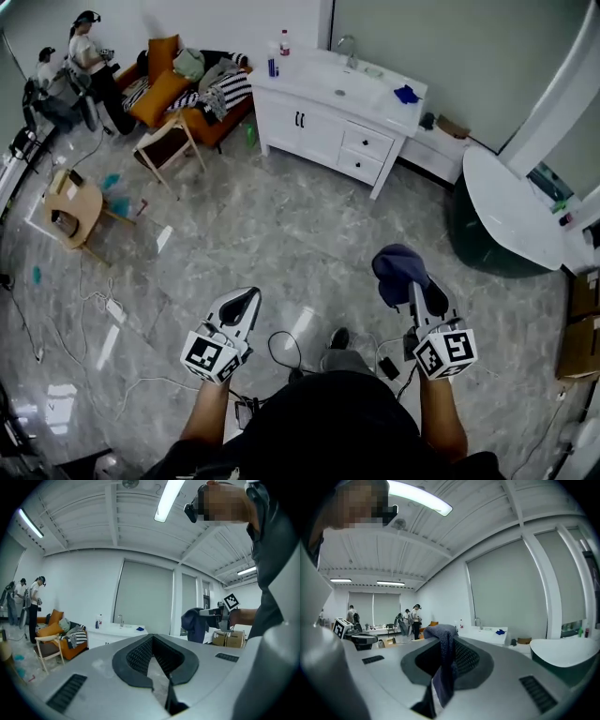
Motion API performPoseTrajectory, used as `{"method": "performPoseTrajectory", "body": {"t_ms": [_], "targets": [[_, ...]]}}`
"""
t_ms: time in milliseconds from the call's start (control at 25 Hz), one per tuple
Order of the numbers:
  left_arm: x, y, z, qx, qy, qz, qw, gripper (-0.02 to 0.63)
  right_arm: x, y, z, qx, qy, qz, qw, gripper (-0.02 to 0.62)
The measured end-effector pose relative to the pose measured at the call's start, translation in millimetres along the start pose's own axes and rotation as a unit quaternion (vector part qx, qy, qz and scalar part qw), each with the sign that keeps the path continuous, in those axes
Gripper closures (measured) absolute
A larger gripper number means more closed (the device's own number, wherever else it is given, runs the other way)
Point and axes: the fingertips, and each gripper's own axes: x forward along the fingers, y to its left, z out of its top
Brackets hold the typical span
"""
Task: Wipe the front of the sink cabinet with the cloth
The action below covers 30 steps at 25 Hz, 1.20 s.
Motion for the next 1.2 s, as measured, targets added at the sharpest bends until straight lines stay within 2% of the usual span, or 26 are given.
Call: {"method": "performPoseTrajectory", "body": {"t_ms": [160, 280, 360, 520, 760, 880, 1040, 1200], "targets": [[30, 7, 3, 0.004, 0.02, 0.015, 0.9997, 0.603, 32, -24, -6, 0.021, 0.002, 0.02, 1.0, 0.548], [79, 15, 13, 0.007, 0.02, 0.019, 0.9996, 0.602, 61, -53, -1, 0.033, -0.012, 0.033, 0.999, 0.548], [108, 15, 28, 0.013, 0.014, 0.019, 0.9996, 0.603, 78, -73, -6, 0.053, -0.007, 0.042, 0.998, 0.548], [152, 11, 56, 0.032, -0.002, 0.027, 0.9991, 0.602, 111, -107, -7, 0.059, -0.008, 0.064, 0.996, 0.548], [197, 28, 62, 0.019, 0.009, 0.029, 0.9994, 0.603, 159, -131, -4, 0.071, -0.012, 0.075, 0.995, 0.548], [220, 49, 53, 0.02, 0.014, 0.028, 0.9993, 0.602, 180, -139, -10, 0.072, 0.0, 0.07, 0.995, 0.548], [258, 80, 50, 0.011, 0.006, -0.007, 0.9999, 0.603, 207, -143, -7, 0.06, 0.017, 0.047, 0.997, 0.548], [287, 122, 72, 0.059, -0.022, -0.022, 0.9978, 0.602, 246, -135, 12, 0.04, 0.023, 0.027, 0.999, 0.548]]}}
